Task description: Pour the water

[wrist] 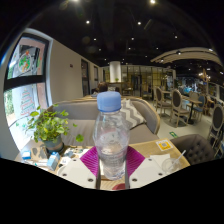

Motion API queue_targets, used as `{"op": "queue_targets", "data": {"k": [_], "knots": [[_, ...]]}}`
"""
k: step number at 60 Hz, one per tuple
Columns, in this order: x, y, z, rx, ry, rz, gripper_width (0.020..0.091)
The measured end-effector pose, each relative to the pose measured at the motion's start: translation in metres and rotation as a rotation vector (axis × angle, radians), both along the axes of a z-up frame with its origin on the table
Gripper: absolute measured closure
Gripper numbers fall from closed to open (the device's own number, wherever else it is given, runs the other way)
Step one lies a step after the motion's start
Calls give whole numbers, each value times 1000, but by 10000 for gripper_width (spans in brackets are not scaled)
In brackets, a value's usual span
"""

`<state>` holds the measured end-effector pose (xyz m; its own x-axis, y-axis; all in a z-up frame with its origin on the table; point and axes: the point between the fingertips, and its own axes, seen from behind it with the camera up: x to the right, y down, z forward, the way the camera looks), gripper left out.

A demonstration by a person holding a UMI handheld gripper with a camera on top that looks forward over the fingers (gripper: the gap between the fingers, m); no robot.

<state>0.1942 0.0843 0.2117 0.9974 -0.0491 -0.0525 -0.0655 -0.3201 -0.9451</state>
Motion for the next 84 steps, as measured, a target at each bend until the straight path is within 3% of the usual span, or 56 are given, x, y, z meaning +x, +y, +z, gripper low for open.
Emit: {"op": "queue_targets", "data": {"k": [12, 23, 30, 42, 45, 50, 53, 66, 84], "knots": [[27, -8, -97, -116, -14, -26, 784], [31, -17, -147, -168, 14, -43, 775], [31, -15, -143, -129, 4, -51, 765], [33, -17, -145, -159, 1, -69, 602], [34, -24, -151, -206, 3, -78, 517], [33, -34, -153, -250, 11, -81, 307], [33, -44, -148, -264, 6, -78, 241], [11, -116, -116, -382, -2, -104, 255], [-93, -260, -48, -467, 42, -66, 252]]}}
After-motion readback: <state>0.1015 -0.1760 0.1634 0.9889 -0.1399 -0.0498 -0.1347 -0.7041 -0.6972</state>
